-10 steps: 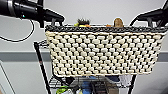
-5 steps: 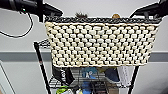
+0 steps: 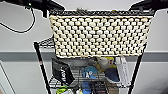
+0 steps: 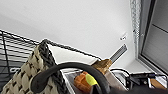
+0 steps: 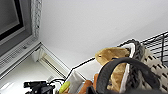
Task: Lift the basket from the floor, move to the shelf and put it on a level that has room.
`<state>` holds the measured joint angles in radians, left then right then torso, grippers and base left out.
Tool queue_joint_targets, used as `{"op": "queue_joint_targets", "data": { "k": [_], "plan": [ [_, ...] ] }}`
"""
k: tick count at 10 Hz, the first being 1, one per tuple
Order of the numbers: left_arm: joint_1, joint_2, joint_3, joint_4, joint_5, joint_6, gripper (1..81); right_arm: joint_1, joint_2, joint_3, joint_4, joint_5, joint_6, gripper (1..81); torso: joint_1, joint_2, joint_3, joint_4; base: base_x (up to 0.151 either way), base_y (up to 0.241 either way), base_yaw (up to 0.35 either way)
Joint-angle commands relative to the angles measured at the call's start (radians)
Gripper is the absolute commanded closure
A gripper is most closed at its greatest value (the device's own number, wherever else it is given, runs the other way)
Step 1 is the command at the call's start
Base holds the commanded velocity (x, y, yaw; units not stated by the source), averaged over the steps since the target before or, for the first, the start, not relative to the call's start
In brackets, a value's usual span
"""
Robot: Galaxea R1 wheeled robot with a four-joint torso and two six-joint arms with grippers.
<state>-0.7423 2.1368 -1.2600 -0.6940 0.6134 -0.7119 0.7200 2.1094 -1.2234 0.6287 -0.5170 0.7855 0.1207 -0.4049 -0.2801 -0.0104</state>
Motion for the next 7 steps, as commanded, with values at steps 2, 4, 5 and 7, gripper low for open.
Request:
{"op": "queue_joint_targets", "data": {
  "k": [2, 4, 5, 7],
  "plan": [
    [-0.14, 0.114, -0.144, 0.037, -0.029, 0.017, 81.1, 0.152, 0.068, -0.146, -0.014, 0.032, -0.014, 81.1, 0.0, 0.0, 0.0, 0.0, 0.0, 0.0, 0.0],
    [-0.136, 0.152, -0.199, 0.065, -0.005, 0.017, 81.1, 0.141, 0.091, -0.186, -0.012, 0.032, -0.045, 81.1, 0.0, 0.0, 0.0, 0.0, 0.0, 0.0, 0.0],
    [-0.136, 0.169, -0.229, 0.083, 0.002, 0.017, 81.1, 0.126, 0.114, -0.209, -0.012, 0.032, -0.061, 81.1, 0.0, 0.0, 0.0, 0.0, 0.0, 0.0, 0.0],
    [-0.111, 0.202, -0.284, 0.117, 0.014, 0.017, 81.1, 0.091, 0.161, -0.276, -0.014, 0.032, -0.1, 81.1, 0.0, 0.0, 0.0, 0.0, 0.0, 0.0, 0.0]
  ]
}}
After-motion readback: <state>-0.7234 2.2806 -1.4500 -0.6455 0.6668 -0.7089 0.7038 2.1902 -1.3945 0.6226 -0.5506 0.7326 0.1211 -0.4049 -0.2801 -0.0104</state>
